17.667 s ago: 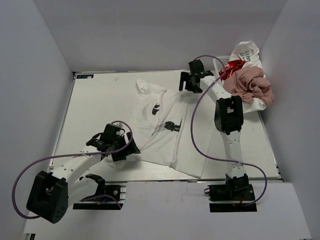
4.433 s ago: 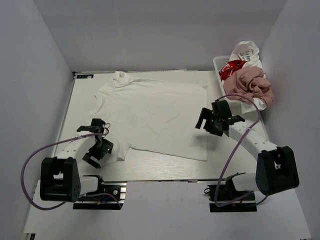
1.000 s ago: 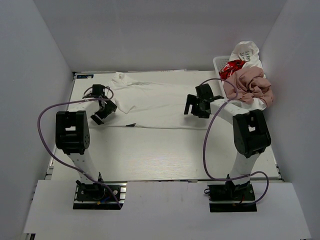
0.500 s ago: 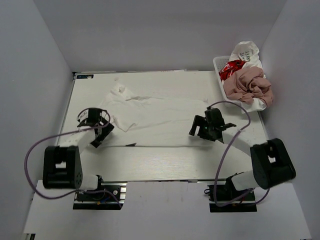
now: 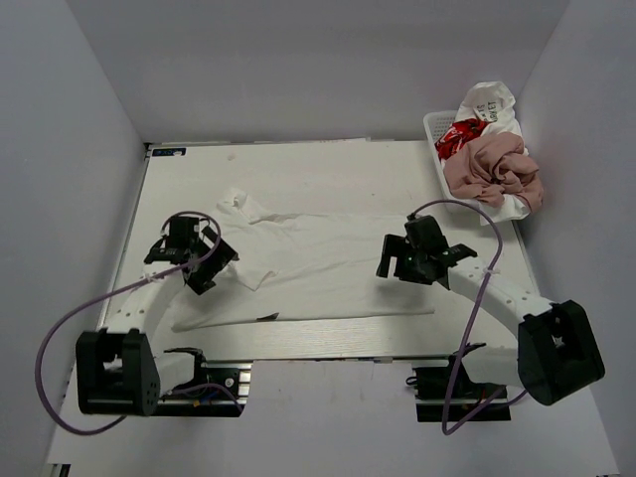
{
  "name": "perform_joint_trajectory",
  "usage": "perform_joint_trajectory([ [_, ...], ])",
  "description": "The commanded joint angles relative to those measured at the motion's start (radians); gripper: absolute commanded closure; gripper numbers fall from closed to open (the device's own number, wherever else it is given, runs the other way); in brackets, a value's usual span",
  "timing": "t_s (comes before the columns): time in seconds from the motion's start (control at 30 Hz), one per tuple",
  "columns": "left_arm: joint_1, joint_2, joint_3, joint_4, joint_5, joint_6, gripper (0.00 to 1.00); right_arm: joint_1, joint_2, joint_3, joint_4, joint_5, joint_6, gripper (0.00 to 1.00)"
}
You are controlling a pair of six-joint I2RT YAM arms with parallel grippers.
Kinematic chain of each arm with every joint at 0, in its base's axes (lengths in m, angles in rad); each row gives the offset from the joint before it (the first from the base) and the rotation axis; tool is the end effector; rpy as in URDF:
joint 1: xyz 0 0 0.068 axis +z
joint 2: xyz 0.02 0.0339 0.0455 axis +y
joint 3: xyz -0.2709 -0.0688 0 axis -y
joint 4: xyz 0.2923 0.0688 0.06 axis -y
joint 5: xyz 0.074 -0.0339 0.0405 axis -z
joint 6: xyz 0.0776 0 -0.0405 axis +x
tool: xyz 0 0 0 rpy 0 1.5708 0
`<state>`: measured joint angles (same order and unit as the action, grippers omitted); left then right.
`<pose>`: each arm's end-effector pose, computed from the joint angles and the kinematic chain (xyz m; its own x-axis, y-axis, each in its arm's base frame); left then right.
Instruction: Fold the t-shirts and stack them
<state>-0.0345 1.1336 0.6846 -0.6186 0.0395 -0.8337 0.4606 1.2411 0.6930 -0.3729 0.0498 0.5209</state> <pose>0.2675 -0.0123 0.1533 -0.6281 -0.7186 -0.2985 -0.6123 0.6931 -0.3803 0.2747 0.1320 0.1481 -0.8261 0.1449 -0.5445 -0.0067 0.9638 0.2667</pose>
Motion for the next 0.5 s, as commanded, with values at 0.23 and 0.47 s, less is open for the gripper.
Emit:
perform_joint_trajectory([
  [0.23,-0.114,0.305,0.082,0.227,0.12,0.044,0.0,0.018,0.113,0.016,0.098,-0.015,0.013,0.1],
  [0.47,-0.148,0.426,0.206,0.274,0.064,0.035,0.0,0.013,0.121,-0.004,0.109,0.013,0.024,0.1],
])
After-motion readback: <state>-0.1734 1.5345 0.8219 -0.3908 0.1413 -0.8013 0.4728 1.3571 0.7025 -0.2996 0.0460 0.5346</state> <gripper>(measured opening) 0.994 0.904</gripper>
